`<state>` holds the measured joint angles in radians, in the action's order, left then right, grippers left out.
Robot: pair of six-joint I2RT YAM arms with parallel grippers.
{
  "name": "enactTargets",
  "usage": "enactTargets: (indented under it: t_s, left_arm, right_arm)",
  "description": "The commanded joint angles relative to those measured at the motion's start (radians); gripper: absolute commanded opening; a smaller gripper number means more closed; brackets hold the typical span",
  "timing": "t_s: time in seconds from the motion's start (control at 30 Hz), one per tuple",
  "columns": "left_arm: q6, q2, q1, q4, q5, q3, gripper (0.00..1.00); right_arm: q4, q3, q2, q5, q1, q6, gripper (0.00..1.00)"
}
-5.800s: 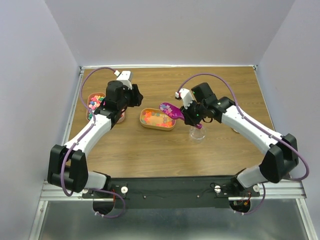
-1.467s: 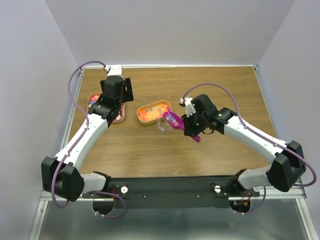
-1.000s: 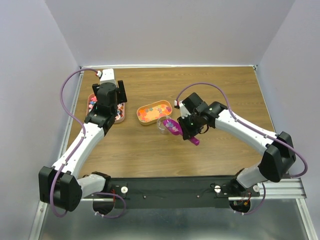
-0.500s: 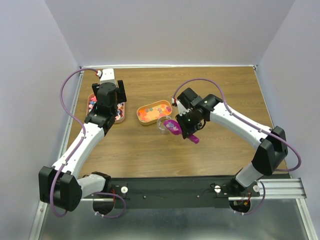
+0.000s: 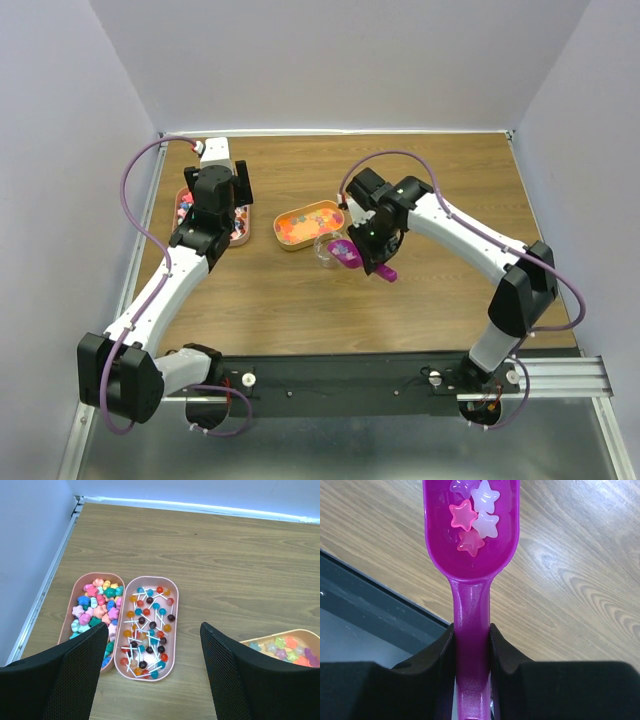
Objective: Pack the candies
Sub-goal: Place the fake candies in the packing bottle.
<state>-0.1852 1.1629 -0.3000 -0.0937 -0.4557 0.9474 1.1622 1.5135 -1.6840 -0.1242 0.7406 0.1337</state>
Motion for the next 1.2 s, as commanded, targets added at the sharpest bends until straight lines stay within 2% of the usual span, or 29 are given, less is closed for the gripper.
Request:
enactTargets:
  t_s: [0.0,0.77,1.17]
  left_arm:
    - [0.007,-0.023,0.009,0.022,-0.029,-0.015,0.82]
    - [0.010,-0.045,0.013,0.023,-0.032,-0.022,0.82]
    - [0.010,-0.040,0.015,0.023,-0.023,-0.024,0.82]
  right_arm:
    - [0.070,0.083,-0.051,0.004,0.008,-0.037,0.01]
    - [0.209,0.341,-0.224,0.011,0.008,-0.108,0.01]
    - [0.188,0.286,-0.194,0.006,0.008,-0.111,0.01]
